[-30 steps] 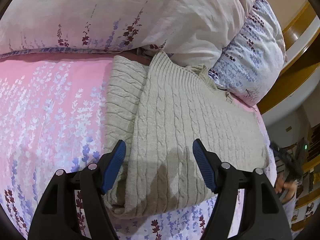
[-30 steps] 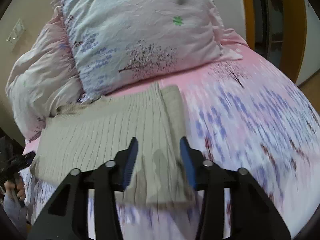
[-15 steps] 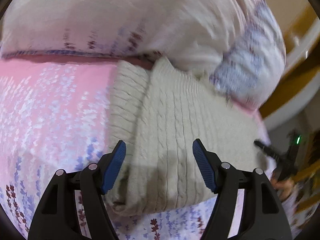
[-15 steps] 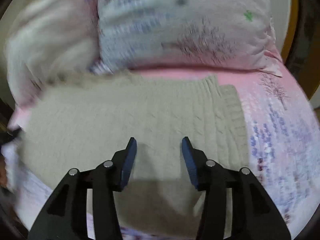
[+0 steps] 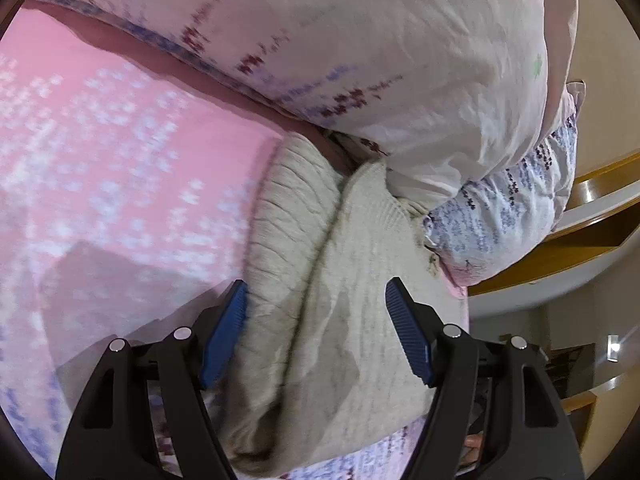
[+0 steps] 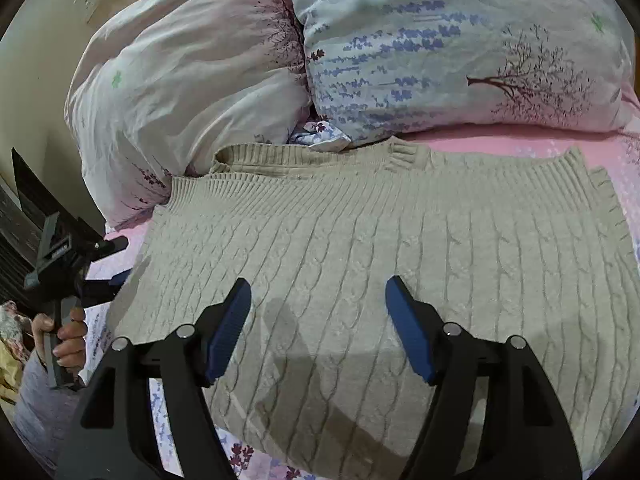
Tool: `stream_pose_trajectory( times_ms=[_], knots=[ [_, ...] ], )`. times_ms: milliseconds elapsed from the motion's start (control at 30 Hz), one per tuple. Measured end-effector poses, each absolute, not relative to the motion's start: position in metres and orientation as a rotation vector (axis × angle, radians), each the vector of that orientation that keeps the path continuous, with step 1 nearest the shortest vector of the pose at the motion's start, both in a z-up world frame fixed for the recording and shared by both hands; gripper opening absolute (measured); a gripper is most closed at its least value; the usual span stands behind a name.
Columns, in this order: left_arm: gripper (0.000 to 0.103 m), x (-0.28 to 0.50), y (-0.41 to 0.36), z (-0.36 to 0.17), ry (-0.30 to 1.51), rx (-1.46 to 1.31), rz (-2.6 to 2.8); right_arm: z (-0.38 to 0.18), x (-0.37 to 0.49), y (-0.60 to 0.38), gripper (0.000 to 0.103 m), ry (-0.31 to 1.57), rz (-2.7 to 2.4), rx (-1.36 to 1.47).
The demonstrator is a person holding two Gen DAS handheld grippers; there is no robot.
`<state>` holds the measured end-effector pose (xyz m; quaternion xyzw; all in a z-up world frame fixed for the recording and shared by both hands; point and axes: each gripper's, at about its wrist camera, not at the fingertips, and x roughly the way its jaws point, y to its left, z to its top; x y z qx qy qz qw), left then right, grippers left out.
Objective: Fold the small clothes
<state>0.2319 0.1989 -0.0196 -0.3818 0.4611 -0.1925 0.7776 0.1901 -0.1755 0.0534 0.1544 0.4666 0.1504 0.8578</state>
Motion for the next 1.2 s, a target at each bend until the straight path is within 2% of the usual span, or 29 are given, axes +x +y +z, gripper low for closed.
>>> stream_pose_trajectory(
  times_ms=[67,133,167,200,267,433,567,733,867,967,1067,1100,1133,1167,1200],
  knots=[
    [0.068,0.233,0.189,-0.019,0.992,-0.809,-0.410,0.054,0.189,-0.171,0.069,0.976,0.292,0.261],
    [0.058,0.233,0.184,-0.022,0.997,-0.810,-0.404,0.051,0.188,-0.158,0.071,0.975,0.264,0.151],
    [0.048,0.232,0.181,-0.023,0.998,-0.804,-0.394,0.049,0.186,-0.152,0.074,0.972,0.256,0.112],
    [0.042,0.233,0.177,-0.025,1.012,-0.800,-0.385,0.047,0.185,-0.147,0.078,0.962,0.254,0.087],
    [0.020,0.232,0.174,-0.027,1.026,-0.812,-0.373,0.046,0.186,-0.145,0.081,0.961,0.260,0.103],
    [0.017,0.226,0.165,-0.009,0.965,-0.928,-0.496,0.055,0.187,-0.172,0.081,0.948,0.334,0.322],
    [0.016,0.224,0.127,0.024,0.895,-0.945,-0.646,0.057,0.189,-0.211,0.081,0.935,0.385,0.520],
    [0.016,0.233,0.053,0.040,0.876,-1.002,-0.842,0.055,0.184,-0.252,0.082,0.930,0.410,0.688],
    [0.016,0.242,-0.016,0.028,0.921,-1.061,-0.976,0.050,0.176,-0.282,0.086,0.907,0.429,0.819],
    [0.017,0.247,-0.067,0.003,1.052,-1.056,-1.005,0.046,0.170,-0.304,0.086,0.909,0.442,0.885],
    [0.019,0.254,-0.080,-0.016,1.128,-1.122,-0.997,0.043,0.166,-0.319,0.087,0.898,0.487,0.956],
    [0.021,0.255,-0.079,-0.017,1.124,-1.175,-1.047,0.043,0.166,-0.322,0.087,0.899,0.493,0.973],
    [0.036,0.254,-0.077,-0.015,1.116,-1.193,-1.062,0.042,0.166,-0.324,0.087,0.903,0.494,0.977],
    [0.057,0.253,-0.069,-0.007,1.087,-1.199,-1.072,0.042,0.168,-0.324,0.087,0.914,0.490,0.973],
    [0.062,0.250,-0.062,0.000,1.056,-1.187,-1.074,0.043,0.170,-0.323,0.087,0.931,0.477,0.957]
  ],
)
